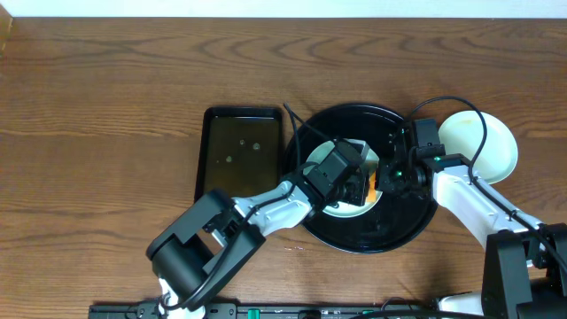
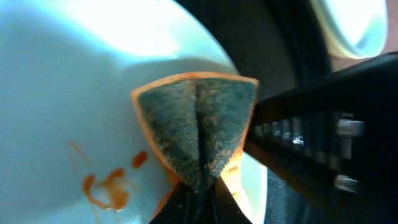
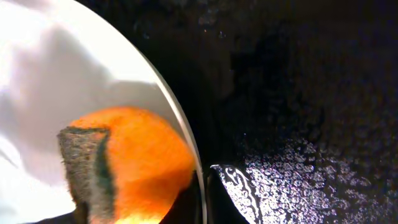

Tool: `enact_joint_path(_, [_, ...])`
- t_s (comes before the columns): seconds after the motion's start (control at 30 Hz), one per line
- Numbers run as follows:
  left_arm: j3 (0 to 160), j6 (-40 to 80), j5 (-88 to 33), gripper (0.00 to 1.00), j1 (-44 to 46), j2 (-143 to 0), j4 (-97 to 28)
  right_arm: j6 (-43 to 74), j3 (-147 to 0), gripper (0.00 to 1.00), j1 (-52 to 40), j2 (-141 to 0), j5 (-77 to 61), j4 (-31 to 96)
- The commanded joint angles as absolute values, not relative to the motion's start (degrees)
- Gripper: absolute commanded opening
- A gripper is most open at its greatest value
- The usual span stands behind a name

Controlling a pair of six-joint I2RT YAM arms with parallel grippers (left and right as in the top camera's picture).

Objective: Clean dirty plates on tray and stack at the side
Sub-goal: 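Scrub the held plate with the sponge in the left gripper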

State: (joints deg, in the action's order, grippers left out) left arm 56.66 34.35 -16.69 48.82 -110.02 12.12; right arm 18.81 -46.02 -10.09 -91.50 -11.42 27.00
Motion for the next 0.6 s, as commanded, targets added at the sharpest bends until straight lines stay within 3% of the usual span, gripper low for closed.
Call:
enact_joint_path(0.0, [57.67,34.61,-15.77,0.08,48.03,-111.81,9.06,18.15,-46.06,0.01,-10.59,-91.61,-10.94,26.89])
enact_joint_path(0.3, [57.67,33.26,-10.00,0.08,42.52,-111.59,-5.39,18.15,-46.06,0.01,-10.59,-91.61,-10.92,27.24])
enact_joint_path(0.57, [57.67,26.50,-9.74,0.07,39.31,-107.61,-10.72,18.17,-46.06,0.01,-10.59,-91.61,-10.92,27.24])
